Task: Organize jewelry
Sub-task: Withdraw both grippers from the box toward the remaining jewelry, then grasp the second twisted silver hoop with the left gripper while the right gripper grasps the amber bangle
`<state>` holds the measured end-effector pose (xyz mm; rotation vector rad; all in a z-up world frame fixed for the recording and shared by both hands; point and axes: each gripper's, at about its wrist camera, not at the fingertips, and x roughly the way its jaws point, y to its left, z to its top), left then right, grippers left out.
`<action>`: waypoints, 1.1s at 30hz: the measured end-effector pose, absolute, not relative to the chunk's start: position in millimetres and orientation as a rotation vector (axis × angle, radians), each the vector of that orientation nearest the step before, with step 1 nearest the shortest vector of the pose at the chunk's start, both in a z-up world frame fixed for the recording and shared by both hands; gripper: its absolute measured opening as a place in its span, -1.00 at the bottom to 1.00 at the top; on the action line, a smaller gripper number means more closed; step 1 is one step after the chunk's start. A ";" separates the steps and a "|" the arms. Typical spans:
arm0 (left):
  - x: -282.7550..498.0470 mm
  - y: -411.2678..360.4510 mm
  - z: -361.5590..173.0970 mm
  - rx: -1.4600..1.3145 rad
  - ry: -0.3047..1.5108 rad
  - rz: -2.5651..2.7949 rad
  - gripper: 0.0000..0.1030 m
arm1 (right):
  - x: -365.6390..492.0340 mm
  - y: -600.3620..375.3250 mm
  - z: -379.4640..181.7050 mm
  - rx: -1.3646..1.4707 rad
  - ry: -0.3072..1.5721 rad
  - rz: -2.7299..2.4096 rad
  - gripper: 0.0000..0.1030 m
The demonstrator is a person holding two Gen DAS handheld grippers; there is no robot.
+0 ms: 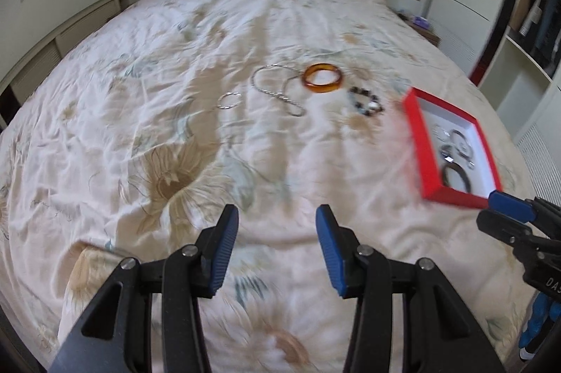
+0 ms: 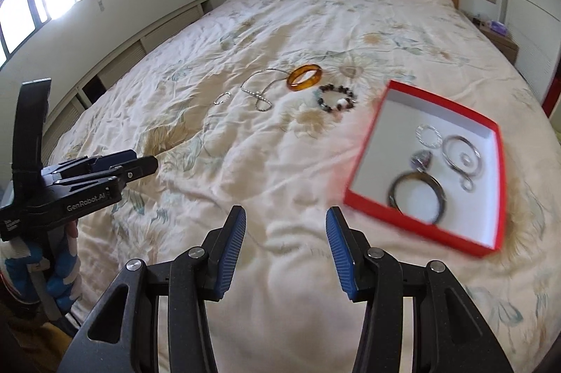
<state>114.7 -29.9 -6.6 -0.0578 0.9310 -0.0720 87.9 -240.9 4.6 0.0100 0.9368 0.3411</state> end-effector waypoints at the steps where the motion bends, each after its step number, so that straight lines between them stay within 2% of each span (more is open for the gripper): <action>1: 121.9 -26.1 -10.2 -0.060 0.934 -0.063 -0.15 | 97.3 -236.8 2.7 0.009 0.939 0.350 -0.18; 24: 310.8 35.4 -74.5 -0.146 0.964 0.034 -0.17 | 286.2 -212.0 -30.7 -0.010 0.955 0.375 -0.30; 33: 343.3 41.9 -103.3 -0.100 1.007 -0.001 -0.33 | 349.2 -205.4 -45.2 -0.034 0.982 0.366 -0.30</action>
